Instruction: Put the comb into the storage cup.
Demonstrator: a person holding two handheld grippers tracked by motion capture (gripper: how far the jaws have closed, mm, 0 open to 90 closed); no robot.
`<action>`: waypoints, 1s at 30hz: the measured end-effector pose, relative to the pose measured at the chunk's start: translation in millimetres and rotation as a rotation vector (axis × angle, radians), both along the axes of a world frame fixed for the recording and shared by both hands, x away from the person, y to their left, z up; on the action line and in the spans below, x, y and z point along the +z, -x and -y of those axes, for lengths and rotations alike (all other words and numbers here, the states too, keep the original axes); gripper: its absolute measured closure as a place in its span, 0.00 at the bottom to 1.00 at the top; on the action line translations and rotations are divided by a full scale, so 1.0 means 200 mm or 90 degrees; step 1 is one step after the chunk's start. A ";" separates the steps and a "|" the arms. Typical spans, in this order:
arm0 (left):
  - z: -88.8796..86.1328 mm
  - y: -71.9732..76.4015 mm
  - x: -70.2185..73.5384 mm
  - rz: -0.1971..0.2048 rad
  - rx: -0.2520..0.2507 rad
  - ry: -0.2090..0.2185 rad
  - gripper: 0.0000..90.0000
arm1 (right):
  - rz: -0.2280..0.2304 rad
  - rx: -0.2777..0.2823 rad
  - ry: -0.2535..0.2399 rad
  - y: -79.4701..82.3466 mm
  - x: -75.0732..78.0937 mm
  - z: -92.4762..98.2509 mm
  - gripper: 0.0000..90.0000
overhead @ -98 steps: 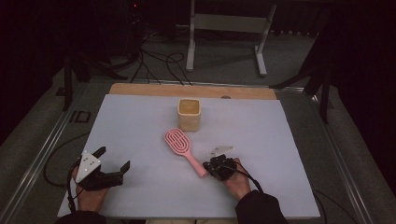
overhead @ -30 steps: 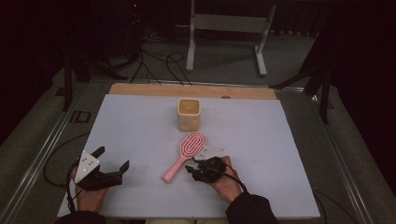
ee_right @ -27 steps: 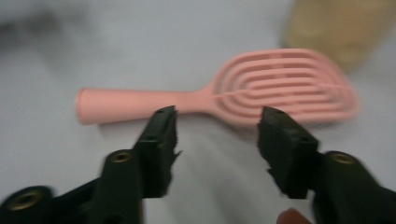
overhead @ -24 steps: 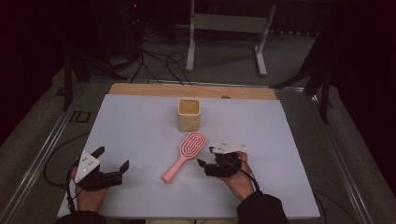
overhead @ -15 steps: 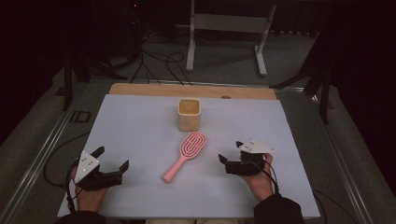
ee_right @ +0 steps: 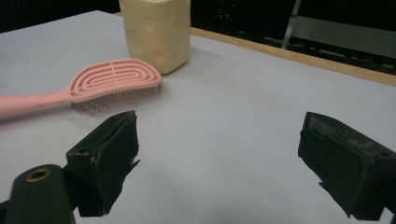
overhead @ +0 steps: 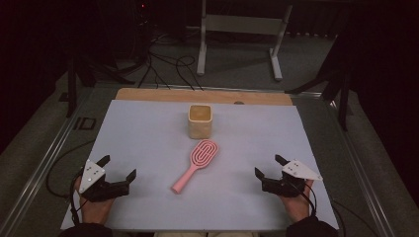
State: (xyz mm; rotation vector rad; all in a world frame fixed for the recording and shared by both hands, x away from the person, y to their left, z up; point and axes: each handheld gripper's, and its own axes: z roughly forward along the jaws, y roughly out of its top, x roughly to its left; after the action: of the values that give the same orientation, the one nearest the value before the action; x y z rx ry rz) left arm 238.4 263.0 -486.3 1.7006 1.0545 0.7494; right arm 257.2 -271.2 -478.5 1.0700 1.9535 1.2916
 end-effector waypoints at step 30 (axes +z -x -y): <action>0.10 -0.06 0.09 -0.044 -0.025 -0.027 0.00 | -0.013 -0.038 -0.019 0.01 -0.10 0.06 0.13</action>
State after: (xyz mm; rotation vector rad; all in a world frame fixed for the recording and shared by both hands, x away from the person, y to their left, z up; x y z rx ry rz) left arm 250.0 243.2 -467.7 1.7889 1.0569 0.6965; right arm 255.8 -283.5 -497.7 1.1514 1.9092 1.2859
